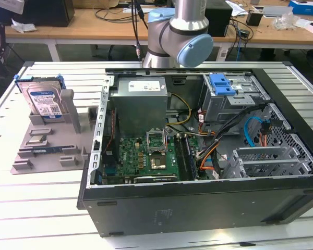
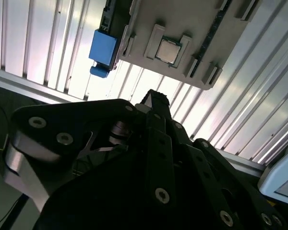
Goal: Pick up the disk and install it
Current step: 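Pick up the disk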
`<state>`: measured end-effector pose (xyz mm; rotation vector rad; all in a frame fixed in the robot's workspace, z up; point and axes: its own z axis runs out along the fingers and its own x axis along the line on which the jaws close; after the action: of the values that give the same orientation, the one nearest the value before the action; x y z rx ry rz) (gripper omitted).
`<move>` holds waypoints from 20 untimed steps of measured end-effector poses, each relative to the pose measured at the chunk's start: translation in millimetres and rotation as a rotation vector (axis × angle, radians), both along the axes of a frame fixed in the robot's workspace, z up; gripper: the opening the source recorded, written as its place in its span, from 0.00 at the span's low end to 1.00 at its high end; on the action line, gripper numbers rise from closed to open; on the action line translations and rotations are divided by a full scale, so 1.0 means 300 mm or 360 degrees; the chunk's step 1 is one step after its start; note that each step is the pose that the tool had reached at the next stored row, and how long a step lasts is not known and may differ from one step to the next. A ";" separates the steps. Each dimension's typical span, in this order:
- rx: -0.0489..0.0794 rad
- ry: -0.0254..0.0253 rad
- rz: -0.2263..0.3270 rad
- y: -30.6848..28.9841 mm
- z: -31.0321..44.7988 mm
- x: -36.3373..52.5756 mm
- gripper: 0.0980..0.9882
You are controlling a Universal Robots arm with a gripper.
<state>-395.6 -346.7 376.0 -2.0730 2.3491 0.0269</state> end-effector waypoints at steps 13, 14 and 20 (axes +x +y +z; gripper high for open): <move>0.0000 0.00001 0.0072 0.000 0.000 0.000 0.00; 0.0000 0.00000 0.0072 0.000 0.000 0.000 0.00; -0.0003 0.00002 -0.0055 0.000 -0.001 0.000 0.00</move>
<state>-395.6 -346.7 375.8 -2.0326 2.3854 0.0247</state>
